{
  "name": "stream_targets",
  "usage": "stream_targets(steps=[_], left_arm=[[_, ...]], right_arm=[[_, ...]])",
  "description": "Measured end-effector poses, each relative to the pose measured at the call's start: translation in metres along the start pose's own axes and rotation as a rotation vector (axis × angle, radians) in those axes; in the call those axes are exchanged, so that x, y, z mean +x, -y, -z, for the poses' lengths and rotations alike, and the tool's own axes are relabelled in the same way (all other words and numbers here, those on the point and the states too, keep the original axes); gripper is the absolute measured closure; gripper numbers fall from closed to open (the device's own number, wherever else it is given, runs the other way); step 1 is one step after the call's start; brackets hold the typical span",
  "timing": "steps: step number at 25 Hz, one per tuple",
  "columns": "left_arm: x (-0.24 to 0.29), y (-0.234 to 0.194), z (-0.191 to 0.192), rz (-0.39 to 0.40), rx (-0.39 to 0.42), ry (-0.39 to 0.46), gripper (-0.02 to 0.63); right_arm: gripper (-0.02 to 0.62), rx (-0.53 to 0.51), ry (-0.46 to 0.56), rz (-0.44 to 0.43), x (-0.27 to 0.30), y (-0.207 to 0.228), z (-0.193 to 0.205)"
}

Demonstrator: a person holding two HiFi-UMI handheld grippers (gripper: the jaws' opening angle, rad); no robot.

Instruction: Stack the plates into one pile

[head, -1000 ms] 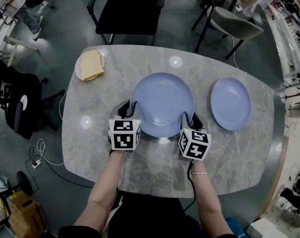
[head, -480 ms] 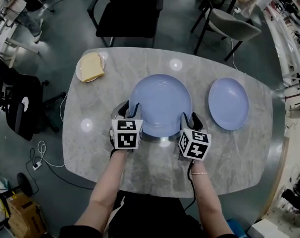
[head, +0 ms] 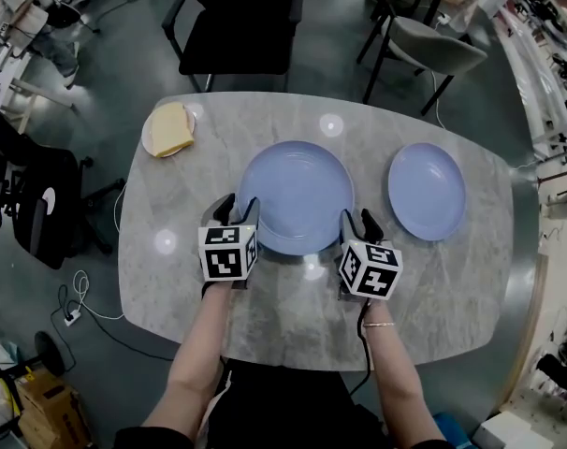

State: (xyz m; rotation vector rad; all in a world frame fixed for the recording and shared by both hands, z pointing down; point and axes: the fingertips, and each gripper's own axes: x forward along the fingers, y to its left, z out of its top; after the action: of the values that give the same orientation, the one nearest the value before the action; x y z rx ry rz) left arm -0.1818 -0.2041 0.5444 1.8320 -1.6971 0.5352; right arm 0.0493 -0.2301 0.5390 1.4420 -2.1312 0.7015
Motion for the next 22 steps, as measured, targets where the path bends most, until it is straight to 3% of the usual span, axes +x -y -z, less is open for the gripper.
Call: stream_targets(steps=[9,15,22], left_arm=[[0.019,-0.006,0.006,0.022,-0.159,-0.016,0.437],[0.029,-0.005,0.010,0.061,-0.195,-0.042,0.473],[0.029,-0.002,0.009,0.099,-0.181,-0.043,0.488]], right_arm=[[0.433,0.024,-0.082,-0.038,0.025,-0.001,0.011],[0.433,0.017,-0.111,-0.043,0.034,-0.010,0.016],[0.437,0.051,-0.105,-0.032,0.035,-0.009,0.017]])
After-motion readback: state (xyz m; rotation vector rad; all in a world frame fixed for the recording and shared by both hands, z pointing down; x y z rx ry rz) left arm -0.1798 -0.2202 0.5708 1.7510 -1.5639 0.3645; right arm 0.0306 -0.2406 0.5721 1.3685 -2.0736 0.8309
